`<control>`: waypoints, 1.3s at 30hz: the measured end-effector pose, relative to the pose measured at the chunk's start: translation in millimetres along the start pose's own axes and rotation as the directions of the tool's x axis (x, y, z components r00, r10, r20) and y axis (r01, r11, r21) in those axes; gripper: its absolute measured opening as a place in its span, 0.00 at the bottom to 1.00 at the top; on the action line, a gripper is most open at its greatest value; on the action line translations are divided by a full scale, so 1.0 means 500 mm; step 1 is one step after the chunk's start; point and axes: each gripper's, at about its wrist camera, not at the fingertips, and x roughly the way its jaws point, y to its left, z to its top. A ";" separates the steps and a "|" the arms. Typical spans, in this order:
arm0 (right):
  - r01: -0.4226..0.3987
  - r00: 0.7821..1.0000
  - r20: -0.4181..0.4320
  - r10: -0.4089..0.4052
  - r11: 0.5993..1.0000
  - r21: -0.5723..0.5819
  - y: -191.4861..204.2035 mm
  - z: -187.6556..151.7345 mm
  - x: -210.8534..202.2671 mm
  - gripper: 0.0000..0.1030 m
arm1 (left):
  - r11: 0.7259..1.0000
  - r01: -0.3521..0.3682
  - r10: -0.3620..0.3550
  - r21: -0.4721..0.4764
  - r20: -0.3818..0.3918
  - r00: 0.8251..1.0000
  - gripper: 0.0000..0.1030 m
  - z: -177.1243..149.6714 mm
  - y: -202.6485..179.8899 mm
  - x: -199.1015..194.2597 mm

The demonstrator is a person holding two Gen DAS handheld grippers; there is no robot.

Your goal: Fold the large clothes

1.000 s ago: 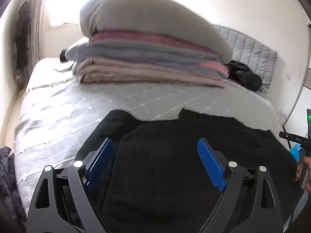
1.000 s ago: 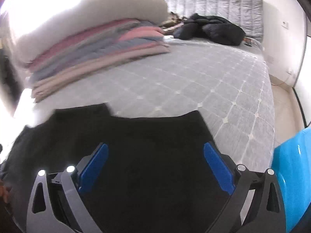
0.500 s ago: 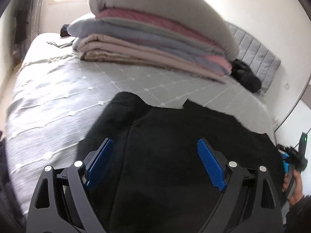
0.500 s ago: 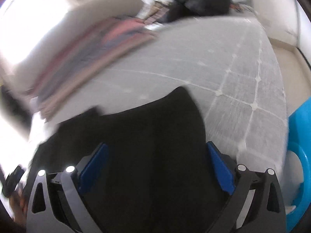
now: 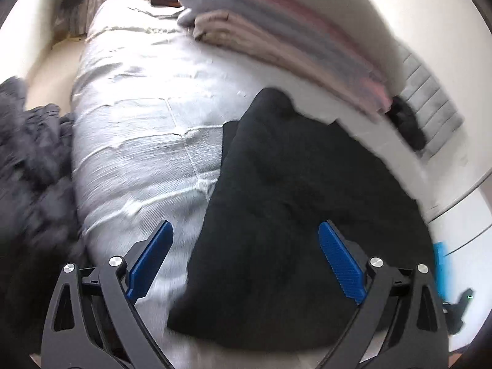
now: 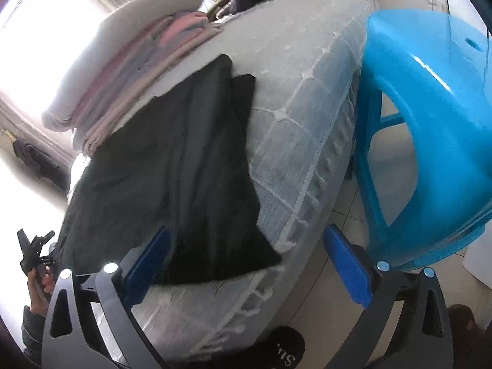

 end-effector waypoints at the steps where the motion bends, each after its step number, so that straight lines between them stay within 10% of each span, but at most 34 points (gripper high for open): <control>1: -0.011 1.000 -0.004 0.011 1.000 0.013 -0.004 0.002 -0.002 0.93 | 0.999 0.042 -0.042 0.002 0.024 0.999 0.89 -0.019 0.001 -0.040; 7: -0.079 0.995 0.062 0.076 0.996 0.048 0.010 -0.018 -0.055 0.93 | 0.953 0.238 -0.241 -0.186 0.009 0.971 0.89 -0.132 0.062 -0.134; 14: -0.160 0.983 0.095 0.154 0.985 0.056 0.056 -0.030 -0.079 0.93 | 0.783 0.393 -0.430 -0.483 0.036 0.902 0.89 -0.186 0.127 -0.056; 27: -0.139 0.990 0.039 0.134 0.968 0.209 -0.040 -0.071 -0.045 0.93 | 0.823 0.305 -0.301 -0.479 0.088 0.950 0.89 -0.146 0.083 0.041; 39: -0.410 0.909 0.113 0.400 0.818 0.403 -0.097 -0.047 0.047 0.93 | 0.896 0.181 -0.166 -0.406 0.073 0.983 0.81 -0.140 0.041 0.043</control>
